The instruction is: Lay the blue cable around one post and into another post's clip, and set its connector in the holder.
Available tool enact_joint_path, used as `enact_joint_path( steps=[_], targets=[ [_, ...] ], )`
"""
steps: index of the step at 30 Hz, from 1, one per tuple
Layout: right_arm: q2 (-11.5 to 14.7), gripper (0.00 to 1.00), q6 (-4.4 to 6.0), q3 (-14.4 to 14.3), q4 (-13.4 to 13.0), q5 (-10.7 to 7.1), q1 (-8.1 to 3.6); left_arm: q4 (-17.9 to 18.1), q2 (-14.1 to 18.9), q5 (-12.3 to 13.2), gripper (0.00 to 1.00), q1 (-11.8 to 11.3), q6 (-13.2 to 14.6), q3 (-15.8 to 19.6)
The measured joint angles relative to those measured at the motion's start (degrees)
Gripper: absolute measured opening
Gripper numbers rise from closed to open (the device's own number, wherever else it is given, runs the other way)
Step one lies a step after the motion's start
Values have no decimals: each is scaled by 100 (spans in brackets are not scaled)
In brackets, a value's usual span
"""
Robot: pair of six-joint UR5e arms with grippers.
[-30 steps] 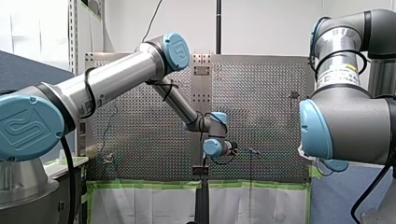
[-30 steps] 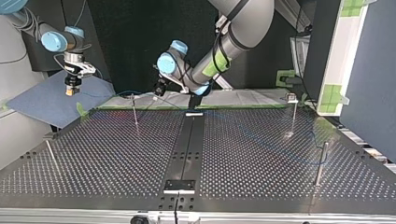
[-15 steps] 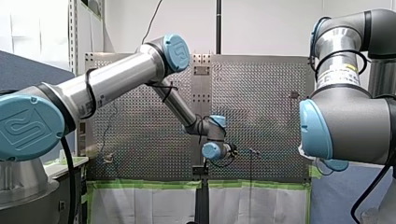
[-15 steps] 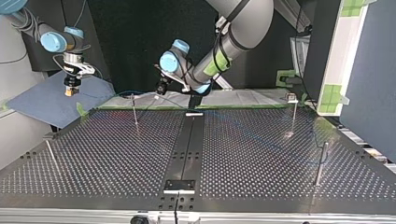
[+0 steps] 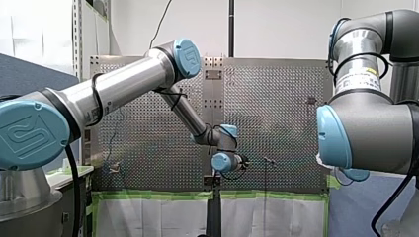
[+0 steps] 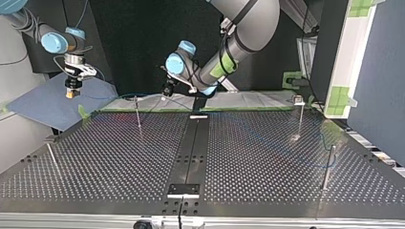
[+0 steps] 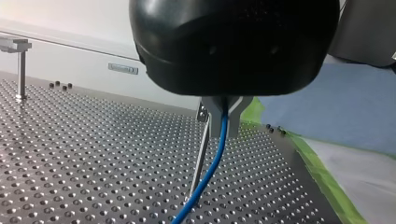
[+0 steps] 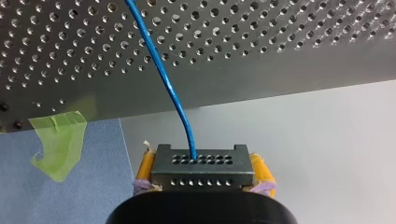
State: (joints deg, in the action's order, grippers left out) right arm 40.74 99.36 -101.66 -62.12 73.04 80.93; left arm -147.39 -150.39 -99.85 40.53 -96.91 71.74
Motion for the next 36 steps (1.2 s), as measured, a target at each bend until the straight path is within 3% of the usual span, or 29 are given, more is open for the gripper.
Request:
enact_joint_path(
  steps=[8, 18, 36],
  targets=[
    [0, 0, 23, 0, 5, -3, -10, -15, -10, 33, 1, -2, -3, 4],
    [0, 0, 29, 0, 6, -13, -11, -71, -270, 157, 1, 3, -17, -77],
    [0, 0, 60, 41, 14, -28, -11, -248, -283, 224, 1, -80, -42, -310]
  ],
)
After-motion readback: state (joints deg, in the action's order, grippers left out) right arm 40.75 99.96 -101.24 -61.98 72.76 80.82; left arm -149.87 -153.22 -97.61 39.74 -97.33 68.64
